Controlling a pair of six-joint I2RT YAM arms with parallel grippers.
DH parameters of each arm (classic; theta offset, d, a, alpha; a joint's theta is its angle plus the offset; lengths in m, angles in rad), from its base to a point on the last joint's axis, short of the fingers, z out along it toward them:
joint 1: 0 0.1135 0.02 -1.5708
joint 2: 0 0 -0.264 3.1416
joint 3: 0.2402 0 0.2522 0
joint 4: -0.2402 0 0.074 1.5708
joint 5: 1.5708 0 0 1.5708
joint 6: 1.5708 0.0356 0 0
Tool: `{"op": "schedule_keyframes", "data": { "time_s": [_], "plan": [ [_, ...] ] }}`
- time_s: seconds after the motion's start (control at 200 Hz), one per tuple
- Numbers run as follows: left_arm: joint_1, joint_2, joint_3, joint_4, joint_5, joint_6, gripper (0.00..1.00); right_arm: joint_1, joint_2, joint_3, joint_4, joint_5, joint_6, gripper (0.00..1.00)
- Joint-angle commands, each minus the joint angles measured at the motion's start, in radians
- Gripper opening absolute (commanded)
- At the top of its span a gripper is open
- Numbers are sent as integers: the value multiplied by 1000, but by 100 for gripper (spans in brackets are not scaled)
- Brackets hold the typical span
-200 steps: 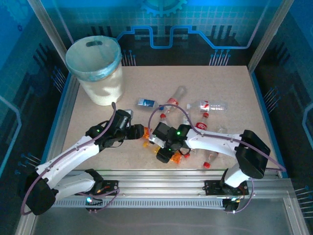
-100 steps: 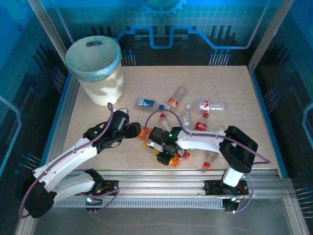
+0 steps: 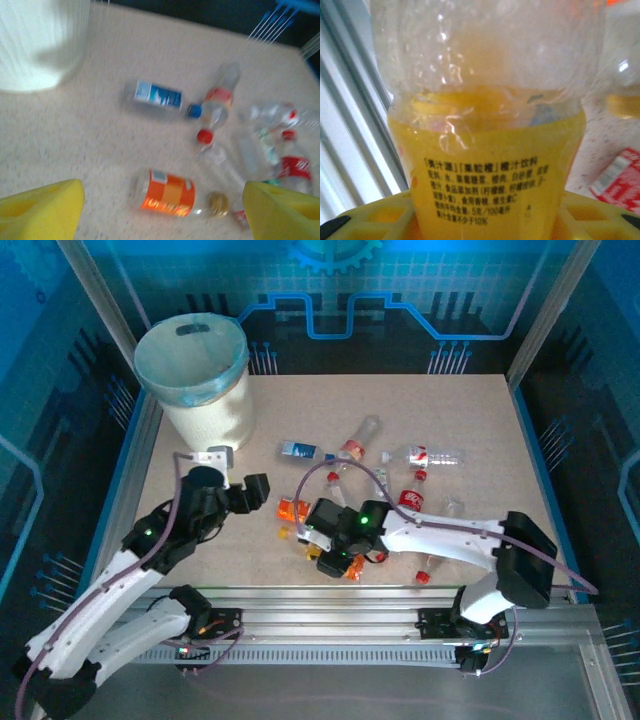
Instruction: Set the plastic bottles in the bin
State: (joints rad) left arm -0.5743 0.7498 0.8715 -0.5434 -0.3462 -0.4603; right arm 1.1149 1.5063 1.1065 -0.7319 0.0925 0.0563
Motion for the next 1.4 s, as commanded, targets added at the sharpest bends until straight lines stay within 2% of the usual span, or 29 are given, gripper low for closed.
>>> {"op": "schedule_keyframes", "data": {
  "time_s": [0.0,0.14,0.27,0.55,0.705,0.815,0.92,0.995,1.16,1.231,1.346,1.356,1.396],
  "plan": [
    [16,-23,56,82,-22,55,85,-38,-64,116,35,-28,-41,52],
    [33,38,177,85,-8,40,85,-145,-54,218,87,-60,-84,52],
    [53,134,320,40,85,31,85,-233,-30,293,140,-104,-94,52],
    [118,246,358,78,350,-47,72,-259,-7,308,303,-212,-70,52],
    [132,249,317,132,416,-95,55,-257,-14,273,353,-240,-41,52],
    [134,239,292,137,409,-105,48,-257,-36,231,387,-244,-25,52],
    [139,231,273,138,400,-110,34,-256,-58,190,415,-252,-24,52],
    [141,225,266,135,395,-111,30,-256,-62,182,411,-261,-31,52],
    [146,218,267,124,366,-102,10,-255,-65,180,405,-257,-38,53],
    [151,217,274,121,346,-95,0,-257,-64,183,409,-250,-39,57],
    [158,221,303,112,308,-70,0,-257,-57,202,404,-188,-21,69],
    [159,221,306,112,305,-66,0,-257,-56,203,403,-180,-20,75],
    [163,226,321,111,295,-53,0,-257,-55,213,399,-147,-11,88]
  ]
}}
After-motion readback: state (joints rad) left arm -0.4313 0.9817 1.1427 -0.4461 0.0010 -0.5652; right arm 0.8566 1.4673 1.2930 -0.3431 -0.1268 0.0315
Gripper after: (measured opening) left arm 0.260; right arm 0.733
